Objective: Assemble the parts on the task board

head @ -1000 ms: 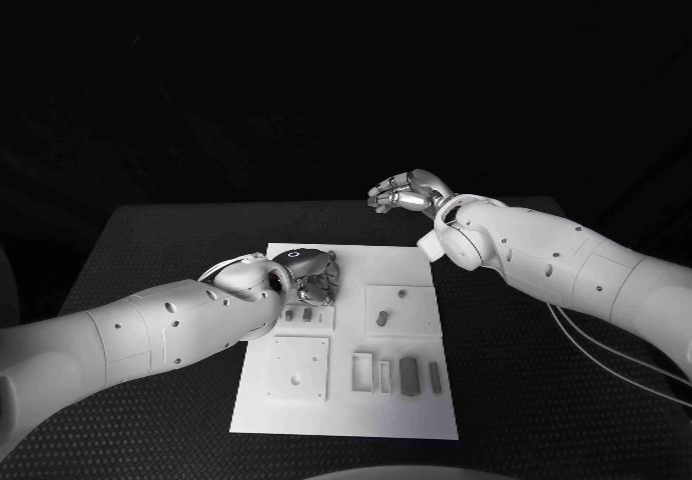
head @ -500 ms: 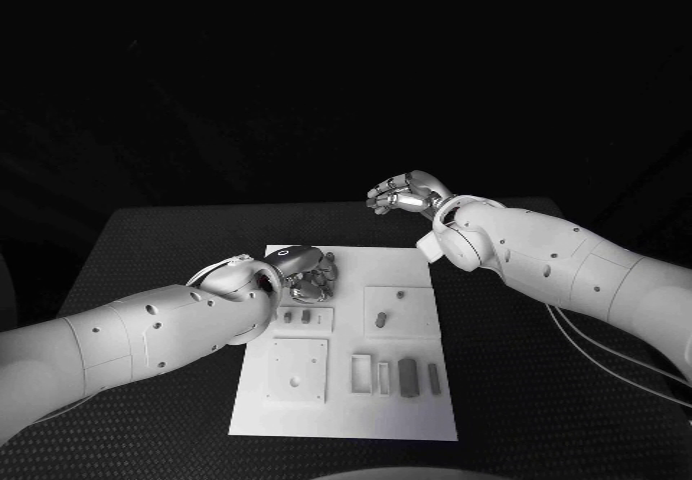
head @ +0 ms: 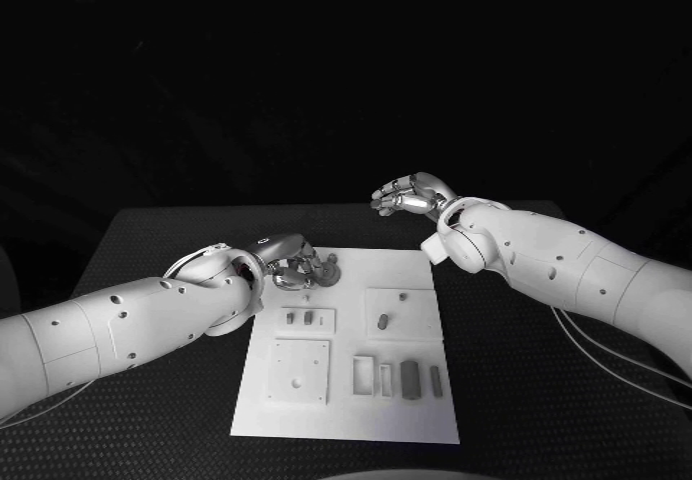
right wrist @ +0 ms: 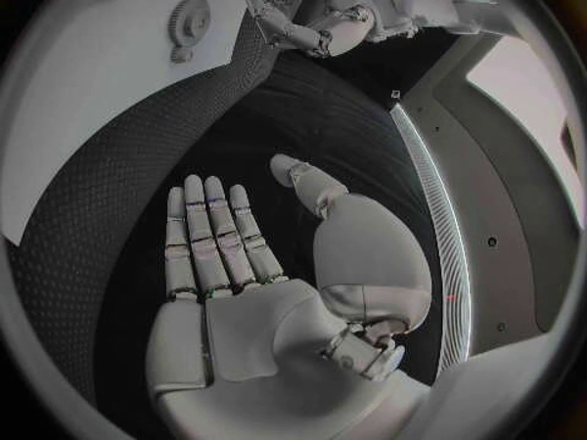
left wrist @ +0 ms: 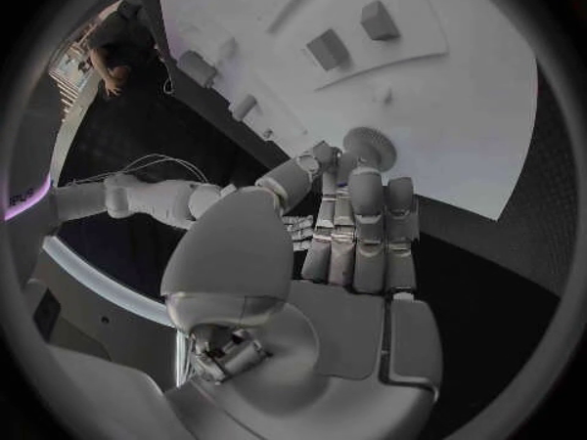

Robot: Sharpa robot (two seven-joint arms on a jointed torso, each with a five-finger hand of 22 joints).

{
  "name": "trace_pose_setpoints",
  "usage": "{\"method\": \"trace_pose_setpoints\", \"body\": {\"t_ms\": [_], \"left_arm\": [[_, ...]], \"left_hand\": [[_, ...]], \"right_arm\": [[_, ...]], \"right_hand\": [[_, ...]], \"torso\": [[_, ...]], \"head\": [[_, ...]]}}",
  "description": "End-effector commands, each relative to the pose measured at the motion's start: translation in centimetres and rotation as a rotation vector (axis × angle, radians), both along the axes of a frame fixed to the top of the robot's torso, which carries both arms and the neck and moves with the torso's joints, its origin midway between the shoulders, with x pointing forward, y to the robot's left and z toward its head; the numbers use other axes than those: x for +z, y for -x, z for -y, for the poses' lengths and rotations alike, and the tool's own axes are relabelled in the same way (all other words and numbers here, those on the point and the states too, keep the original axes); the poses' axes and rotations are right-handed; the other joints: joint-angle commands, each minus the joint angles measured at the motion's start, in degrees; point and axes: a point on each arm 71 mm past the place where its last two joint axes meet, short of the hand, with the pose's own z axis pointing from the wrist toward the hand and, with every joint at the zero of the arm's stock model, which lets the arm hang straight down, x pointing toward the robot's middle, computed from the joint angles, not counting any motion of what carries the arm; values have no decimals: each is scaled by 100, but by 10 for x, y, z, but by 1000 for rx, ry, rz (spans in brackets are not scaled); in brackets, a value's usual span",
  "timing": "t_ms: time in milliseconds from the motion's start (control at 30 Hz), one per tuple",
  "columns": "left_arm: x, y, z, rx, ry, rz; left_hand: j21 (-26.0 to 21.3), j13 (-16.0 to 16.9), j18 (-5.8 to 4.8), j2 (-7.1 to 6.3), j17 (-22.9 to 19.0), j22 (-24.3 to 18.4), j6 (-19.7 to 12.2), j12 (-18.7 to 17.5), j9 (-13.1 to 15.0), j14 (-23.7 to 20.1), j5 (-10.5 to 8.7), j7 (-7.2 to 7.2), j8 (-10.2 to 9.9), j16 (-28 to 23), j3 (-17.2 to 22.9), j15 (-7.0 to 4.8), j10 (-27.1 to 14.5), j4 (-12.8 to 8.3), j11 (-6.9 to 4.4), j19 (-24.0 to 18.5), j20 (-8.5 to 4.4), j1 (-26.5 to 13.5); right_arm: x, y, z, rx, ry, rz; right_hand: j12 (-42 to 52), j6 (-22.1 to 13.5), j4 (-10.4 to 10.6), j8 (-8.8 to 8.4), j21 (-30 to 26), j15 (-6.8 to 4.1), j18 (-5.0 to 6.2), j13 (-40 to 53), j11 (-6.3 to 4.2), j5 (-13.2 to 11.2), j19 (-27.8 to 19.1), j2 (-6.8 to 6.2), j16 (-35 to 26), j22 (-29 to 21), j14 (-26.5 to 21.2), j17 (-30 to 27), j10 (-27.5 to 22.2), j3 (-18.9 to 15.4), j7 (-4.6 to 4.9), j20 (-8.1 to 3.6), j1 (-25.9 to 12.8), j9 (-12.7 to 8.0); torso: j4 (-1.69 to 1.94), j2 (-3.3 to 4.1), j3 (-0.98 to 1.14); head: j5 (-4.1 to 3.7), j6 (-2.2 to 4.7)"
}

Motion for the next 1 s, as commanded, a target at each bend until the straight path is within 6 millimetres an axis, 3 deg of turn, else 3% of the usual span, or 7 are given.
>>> {"method": "trace_pose_setpoints", "body": {"t_ms": [33,200,1000], "left_arm": [[-2,1,-4,-2,1,-48],[-3,2,-12,8,-5,-55],[-18,1,-24,29,-67,-117]], "left_hand": [[20,5,30,25,1,-9,37,-8,9,7,38,11,31,18,26,-11,51,3,-9,25,-592,1],[19,4,27,25,-1,-11,37,-11,9,0,41,11,32,15,28,-10,55,6,-8,20,-591,-3],[15,2,21,22,-9,-20,39,-28,14,-23,35,6,37,4,42,-11,69,-5,-9,-1,-593,14]], "right_arm": [[0,1,-3,16,-3,0],[0,1,-2,16,-2,-2],[0,1,-2,14,-3,1]], "right_hand": [[-18,-35,-10,30,-23,11,-94,7,9,31,9,29,32,6,-37,-6,47,-10,143,-11,-15,-7],[-19,-35,-10,31,-24,11,-94,7,9,31,10,29,32,8,-38,-7,47,-10,143,-11,-14,-7],[-22,-37,-15,32,-31,12,-94,6,9,32,11,29,33,13,-38,-9,48,-8,143,-12,-8,-10]], "torso": [[9,5,1],[19,4,-12],[0,10,-1]], "head": [[25,6],[59,26],[105,-9]]}}
